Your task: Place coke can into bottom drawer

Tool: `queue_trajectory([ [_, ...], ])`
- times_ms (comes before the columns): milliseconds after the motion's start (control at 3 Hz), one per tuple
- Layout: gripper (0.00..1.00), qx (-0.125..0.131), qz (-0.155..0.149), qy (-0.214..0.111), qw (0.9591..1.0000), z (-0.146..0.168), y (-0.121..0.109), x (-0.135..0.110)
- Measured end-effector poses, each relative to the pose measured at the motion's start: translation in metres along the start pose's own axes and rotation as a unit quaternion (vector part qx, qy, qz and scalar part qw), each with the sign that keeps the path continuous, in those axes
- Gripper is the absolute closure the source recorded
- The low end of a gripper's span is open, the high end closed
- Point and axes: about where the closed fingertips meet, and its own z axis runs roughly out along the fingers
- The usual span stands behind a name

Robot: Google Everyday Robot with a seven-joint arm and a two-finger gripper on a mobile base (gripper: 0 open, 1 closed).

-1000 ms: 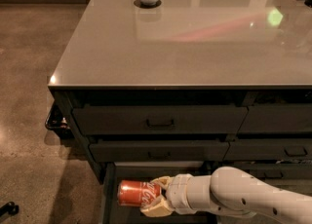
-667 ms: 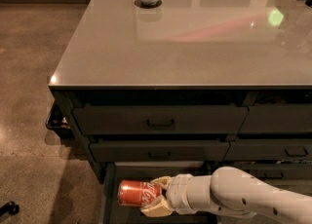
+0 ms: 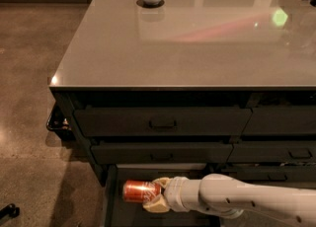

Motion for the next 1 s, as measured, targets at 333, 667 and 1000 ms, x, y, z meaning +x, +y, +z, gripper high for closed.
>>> queue_trajectory([
  [333, 1.00, 0.039, 0.015, 0.033, 0.9986, 0.033, -0.023, 0.045],
  [667, 1.00, 0.063, 0.038, 0.067, 0.9950, 0.050, -0.035, 0.091],
  [1000, 1.00, 0.063, 0.038, 0.067, 0.9950, 0.051, -0.035, 0.091],
])
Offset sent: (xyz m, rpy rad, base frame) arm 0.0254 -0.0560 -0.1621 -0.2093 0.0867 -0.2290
